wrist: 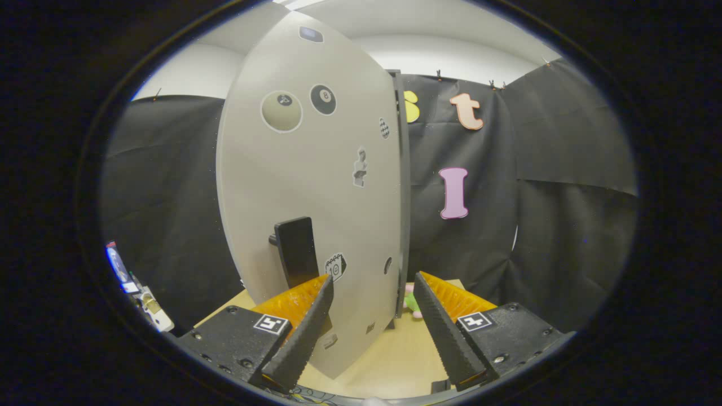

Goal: Open the shoe cabinet door, grab the shoes and put them into the shoe cabinet, then close the shoe cabinet door.

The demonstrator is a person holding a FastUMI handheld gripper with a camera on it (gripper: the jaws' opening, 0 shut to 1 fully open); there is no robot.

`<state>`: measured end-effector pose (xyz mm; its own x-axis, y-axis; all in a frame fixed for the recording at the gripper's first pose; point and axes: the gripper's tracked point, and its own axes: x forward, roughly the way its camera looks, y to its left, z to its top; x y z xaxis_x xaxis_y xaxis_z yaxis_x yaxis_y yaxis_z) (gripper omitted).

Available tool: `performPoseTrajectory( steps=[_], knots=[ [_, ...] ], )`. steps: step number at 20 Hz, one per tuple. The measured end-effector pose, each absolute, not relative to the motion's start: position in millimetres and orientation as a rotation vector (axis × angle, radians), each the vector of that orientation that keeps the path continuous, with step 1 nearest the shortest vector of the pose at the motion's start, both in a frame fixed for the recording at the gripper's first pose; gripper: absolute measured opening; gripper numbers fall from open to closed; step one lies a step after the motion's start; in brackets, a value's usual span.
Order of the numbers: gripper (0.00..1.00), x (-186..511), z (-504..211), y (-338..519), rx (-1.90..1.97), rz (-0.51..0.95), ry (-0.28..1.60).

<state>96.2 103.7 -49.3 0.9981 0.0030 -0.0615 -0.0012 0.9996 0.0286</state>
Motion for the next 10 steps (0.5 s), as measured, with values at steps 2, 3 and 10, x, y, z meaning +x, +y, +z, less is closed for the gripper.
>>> performPoseTrajectory(
  steps=[2,3,10],
  knots=[
    [0.94,109.5,-50.0,126.1,0.040,0.020,0.067],
    [0.94,115.3,-50.8,137.0,0.040,0.036,0.071],
    [1.00,114.9,-41.6,215.7,0.012,0.104,0.040]
  ],
)
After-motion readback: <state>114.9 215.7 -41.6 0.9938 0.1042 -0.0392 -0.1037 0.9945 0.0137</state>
